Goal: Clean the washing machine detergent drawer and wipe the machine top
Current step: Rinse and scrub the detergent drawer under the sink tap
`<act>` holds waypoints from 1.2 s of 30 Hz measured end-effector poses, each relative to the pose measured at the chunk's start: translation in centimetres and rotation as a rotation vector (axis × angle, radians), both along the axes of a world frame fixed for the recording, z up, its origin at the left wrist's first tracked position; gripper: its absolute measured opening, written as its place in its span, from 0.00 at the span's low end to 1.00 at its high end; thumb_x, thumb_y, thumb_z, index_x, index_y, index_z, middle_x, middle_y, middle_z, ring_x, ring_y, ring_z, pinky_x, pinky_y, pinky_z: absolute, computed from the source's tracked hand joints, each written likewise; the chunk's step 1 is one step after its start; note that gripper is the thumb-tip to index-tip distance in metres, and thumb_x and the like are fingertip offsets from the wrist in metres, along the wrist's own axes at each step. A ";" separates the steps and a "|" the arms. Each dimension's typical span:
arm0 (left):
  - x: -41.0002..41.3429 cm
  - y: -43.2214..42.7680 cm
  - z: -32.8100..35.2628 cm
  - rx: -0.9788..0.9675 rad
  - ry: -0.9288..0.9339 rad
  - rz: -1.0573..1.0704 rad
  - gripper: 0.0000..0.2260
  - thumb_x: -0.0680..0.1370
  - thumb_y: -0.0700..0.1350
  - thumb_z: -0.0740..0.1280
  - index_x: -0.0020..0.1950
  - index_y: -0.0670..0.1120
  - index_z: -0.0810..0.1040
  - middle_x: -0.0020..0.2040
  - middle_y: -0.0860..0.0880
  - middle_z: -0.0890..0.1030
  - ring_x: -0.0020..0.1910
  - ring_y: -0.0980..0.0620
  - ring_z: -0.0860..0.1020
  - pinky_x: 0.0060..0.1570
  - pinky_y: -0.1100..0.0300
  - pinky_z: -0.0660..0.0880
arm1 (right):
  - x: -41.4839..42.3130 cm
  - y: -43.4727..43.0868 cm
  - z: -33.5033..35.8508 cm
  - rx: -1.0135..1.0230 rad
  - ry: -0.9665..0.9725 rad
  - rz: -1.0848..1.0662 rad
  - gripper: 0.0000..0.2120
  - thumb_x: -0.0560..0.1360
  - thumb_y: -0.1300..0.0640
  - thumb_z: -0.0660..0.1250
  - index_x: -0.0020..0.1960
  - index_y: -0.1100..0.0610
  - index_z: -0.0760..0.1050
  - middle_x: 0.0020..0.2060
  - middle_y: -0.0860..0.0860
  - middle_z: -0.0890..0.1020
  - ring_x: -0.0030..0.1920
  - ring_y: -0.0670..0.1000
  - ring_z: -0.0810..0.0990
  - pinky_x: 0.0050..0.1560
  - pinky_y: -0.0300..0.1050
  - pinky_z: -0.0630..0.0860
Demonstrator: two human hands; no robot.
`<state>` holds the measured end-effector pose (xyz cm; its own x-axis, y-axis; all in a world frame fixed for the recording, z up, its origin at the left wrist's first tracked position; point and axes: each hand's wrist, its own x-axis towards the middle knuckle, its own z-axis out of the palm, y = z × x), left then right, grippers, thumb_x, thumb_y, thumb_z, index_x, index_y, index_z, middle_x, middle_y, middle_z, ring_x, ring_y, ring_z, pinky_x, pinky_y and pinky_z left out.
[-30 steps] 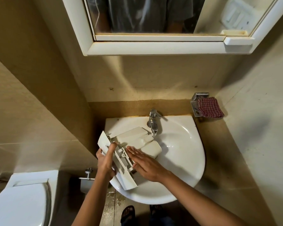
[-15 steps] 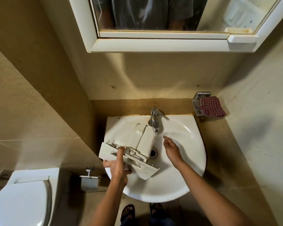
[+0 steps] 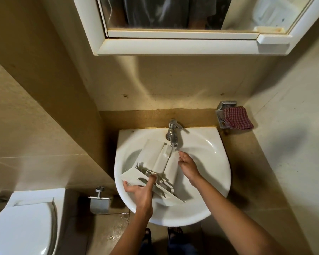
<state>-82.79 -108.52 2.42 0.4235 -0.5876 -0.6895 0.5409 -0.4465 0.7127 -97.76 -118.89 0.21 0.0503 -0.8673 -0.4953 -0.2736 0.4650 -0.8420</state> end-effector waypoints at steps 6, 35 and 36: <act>-0.5 0.1 0.4 0.021 -0.038 -0.005 0.59 0.54 0.53 0.80 0.73 0.64 0.43 0.62 0.48 0.74 0.60 0.45 0.76 0.62 0.41 0.74 | 0.3 0.2 0.2 -0.042 0.141 0.086 0.23 0.81 0.61 0.54 0.75 0.52 0.60 0.71 0.47 0.67 0.72 0.51 0.65 0.65 0.39 0.60; 3.0 -0.6 0.5 -0.002 -0.037 -0.227 0.46 0.72 0.44 0.75 0.75 0.56 0.44 0.62 0.45 0.73 0.58 0.43 0.75 0.54 0.33 0.74 | 1.0 0.9 -1.5 -0.595 0.612 0.705 0.28 0.77 0.43 0.38 0.76 0.44 0.37 0.76 0.40 0.40 0.74 0.46 0.30 0.75 0.49 0.33; 3.1 -0.7 0.7 -0.003 -0.041 -0.244 0.46 0.71 0.45 0.76 0.75 0.56 0.45 0.62 0.46 0.72 0.58 0.43 0.75 0.54 0.34 0.74 | 1.2 0.7 -1.2 -0.598 0.629 0.688 0.28 0.77 0.44 0.38 0.76 0.45 0.38 0.76 0.41 0.40 0.74 0.47 0.29 0.75 0.50 0.34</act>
<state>-79.74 -109.17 3.11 0.2963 -0.6779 -0.6728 0.3877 -0.5585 0.7333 -96.53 -118.16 -1.03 0.4996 -0.8589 -0.1125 -0.7754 -0.3855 -0.5002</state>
